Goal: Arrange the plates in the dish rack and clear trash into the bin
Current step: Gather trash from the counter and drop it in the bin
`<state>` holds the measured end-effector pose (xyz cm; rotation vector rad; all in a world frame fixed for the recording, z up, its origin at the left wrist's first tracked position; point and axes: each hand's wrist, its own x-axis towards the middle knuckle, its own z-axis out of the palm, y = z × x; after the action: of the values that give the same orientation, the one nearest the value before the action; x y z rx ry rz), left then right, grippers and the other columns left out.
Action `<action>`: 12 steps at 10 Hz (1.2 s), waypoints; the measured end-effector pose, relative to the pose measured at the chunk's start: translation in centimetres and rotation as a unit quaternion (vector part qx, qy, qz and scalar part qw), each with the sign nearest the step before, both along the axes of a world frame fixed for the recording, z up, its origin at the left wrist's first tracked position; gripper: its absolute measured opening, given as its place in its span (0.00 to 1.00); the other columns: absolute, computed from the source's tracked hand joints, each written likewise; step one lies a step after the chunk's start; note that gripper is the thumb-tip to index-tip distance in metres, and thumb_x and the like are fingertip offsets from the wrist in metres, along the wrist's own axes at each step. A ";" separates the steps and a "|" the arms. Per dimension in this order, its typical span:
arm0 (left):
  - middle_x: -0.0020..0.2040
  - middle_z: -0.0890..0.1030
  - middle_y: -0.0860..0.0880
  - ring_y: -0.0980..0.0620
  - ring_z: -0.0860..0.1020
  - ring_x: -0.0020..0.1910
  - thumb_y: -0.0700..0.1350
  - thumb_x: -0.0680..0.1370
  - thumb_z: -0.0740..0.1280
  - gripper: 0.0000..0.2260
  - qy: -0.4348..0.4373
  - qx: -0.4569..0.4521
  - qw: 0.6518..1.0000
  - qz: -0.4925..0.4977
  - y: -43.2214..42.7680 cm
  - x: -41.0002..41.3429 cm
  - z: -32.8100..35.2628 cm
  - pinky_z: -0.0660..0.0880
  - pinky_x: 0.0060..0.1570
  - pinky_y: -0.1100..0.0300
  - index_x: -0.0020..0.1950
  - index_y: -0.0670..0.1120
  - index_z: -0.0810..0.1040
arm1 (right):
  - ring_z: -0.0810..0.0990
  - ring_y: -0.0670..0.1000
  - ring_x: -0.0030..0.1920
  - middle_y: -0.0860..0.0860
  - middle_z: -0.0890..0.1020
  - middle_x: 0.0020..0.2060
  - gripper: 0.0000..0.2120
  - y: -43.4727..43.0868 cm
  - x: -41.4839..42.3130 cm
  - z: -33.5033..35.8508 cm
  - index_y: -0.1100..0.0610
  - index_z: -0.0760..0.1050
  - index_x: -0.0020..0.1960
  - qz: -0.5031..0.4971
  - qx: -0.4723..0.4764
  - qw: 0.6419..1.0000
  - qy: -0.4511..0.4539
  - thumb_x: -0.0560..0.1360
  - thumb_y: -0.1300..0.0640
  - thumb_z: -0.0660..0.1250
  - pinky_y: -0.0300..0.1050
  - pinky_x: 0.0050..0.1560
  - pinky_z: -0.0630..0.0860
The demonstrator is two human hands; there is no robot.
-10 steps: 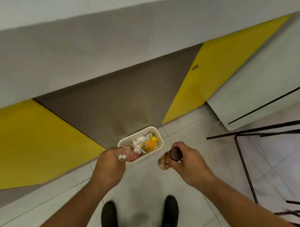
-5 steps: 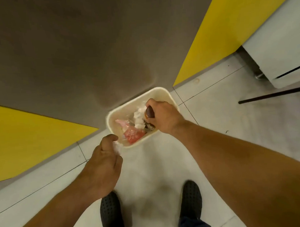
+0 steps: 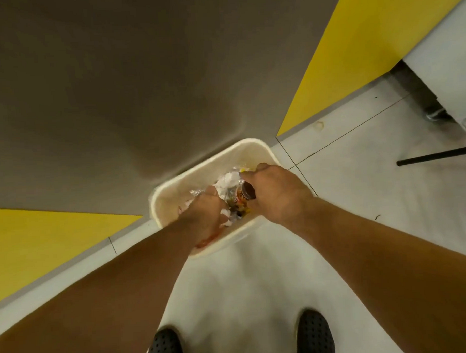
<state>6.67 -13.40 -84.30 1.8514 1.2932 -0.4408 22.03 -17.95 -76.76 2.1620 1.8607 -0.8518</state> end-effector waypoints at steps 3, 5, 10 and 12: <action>0.64 0.72 0.33 0.36 0.70 0.62 0.40 0.81 0.55 0.09 0.070 -0.017 0.981 -0.180 0.4 0.8 -5.3 0.63 0.18 0.74 0.55 0.40 0.73 | 0.68 0.53 0.47 0.52 0.69 0.41 0.10 0.0 -0.4 -0.5 0.55 0.73 0.56 0.097 -0.027 0.994 -0.051 0.76 0.55 0.63 0.47 0.41 0.66; 0.55 0.80 0.42 0.46 0.80 0.51 0.46 0.81 0.60 0.13 0.103 -0.074 0.980 -0.152 1.5 1.0 -2.9 0.75 0.38 0.65 0.61 0.41 0.75 | 0.71 0.52 0.36 0.49 0.67 0.35 0.08 1.9 -2.0 -0.7 0.54 0.70 0.47 0.029 -0.056 0.998 -0.023 0.71 0.59 0.68 0.46 0.38 0.71; 0.60 0.77 0.55 0.53 0.75 0.58 0.58 0.78 0.59 0.17 -0.076 0.188 0.977 -0.072 0.2 -6.6 26.1 0.71 0.58 0.58 0.64 0.53 0.75 | 0.74 0.53 0.58 0.51 0.77 0.58 0.19 0.3 -0.4 18.6 0.49 0.72 0.64 -0.077 0.056 0.993 0.070 0.75 0.44 0.64 0.45 0.54 0.73; 0.55 0.78 0.56 0.56 0.74 0.55 0.62 0.76 0.54 0.22 -0.156 0.295 0.940 -0.077 -1.7 -7.8 43.1 0.73 0.51 0.60 0.60 0.52 0.76 | 0.71 0.52 0.59 0.48 0.77 0.58 0.20 -1.1 -1.9 33.8 0.48 0.71 0.64 -0.077 0.212 0.969 0.101 0.74 0.43 0.64 0.46 0.58 0.70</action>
<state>-1.14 -15.06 -41.16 2.4088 1.1358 0.1918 20.12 -19.00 -42.92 2.5867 2.1590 -0.7838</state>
